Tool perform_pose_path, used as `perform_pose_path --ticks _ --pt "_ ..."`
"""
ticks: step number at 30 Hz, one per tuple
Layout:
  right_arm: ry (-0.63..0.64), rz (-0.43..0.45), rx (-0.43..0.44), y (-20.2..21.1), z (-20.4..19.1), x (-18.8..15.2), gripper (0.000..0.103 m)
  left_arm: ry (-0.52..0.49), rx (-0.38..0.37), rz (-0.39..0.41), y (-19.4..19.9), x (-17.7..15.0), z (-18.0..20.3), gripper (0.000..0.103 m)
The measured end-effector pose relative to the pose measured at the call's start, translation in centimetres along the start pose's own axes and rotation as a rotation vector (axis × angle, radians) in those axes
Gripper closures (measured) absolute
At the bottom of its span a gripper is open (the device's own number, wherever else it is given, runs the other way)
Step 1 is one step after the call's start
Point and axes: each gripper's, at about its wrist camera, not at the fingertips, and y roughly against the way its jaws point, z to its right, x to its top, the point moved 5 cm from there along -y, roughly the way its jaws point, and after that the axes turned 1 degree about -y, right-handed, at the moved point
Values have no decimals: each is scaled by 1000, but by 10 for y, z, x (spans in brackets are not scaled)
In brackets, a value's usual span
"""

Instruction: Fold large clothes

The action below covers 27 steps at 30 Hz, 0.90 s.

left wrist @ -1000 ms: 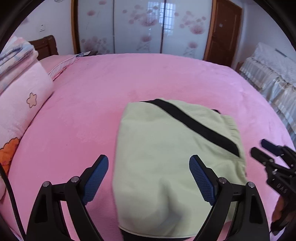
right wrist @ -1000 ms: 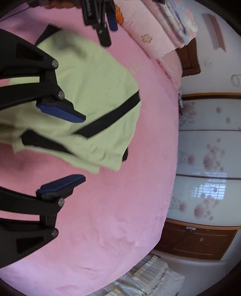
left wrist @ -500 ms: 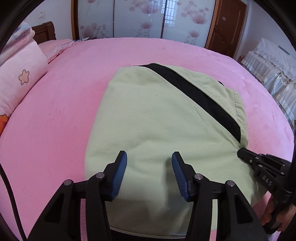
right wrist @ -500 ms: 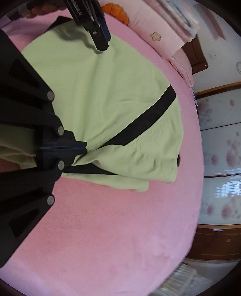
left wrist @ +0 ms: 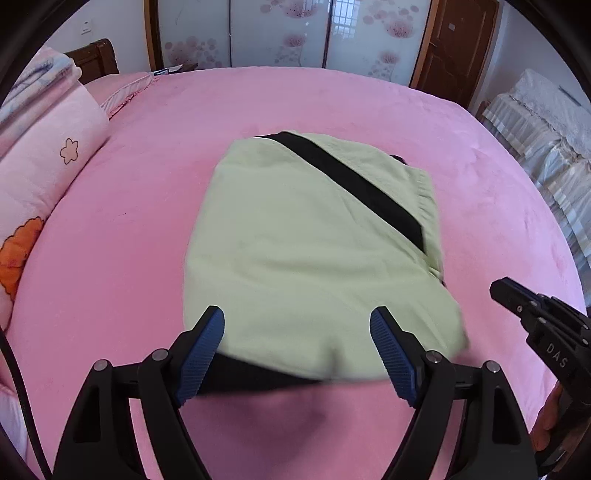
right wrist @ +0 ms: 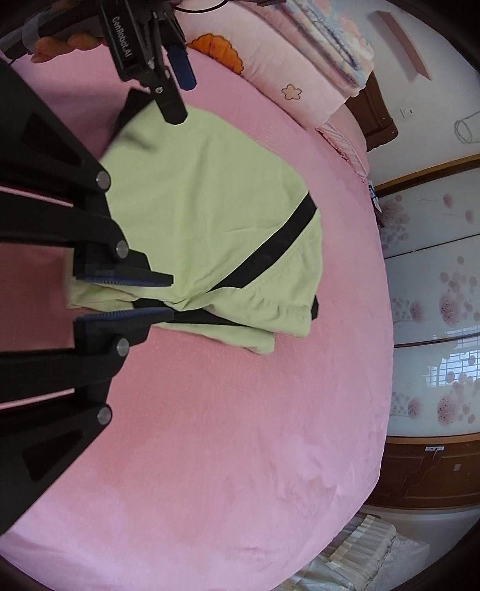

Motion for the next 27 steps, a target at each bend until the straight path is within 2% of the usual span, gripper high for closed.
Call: perform_pose_path --ticks 7,9,11,16,19,25,27 --pt "-14 15 27 114 1 -19 89 -13 -57 -4 90 -18 41 23" --pt "-15 25 30 146 3 -26 78 -3 -87 -4 120 -24 56 21" --pt "-15 45 29 178 7 -31 73 -7 -90 -1 142 -30 69 15" --pt "-57 87 34 253 23 -46 70 -9 -139 31 212 -44 110 14" --pt "-75 102 43 288 30 -53 70 3 -128 54 247 -52 129 14" --pt "-29 60 53 349 30 -73 69 43 -123 71 317 -78 167 14" --pt "-10 46 62 366 30 -82 66 43 -110 76 337 -90 178 14"
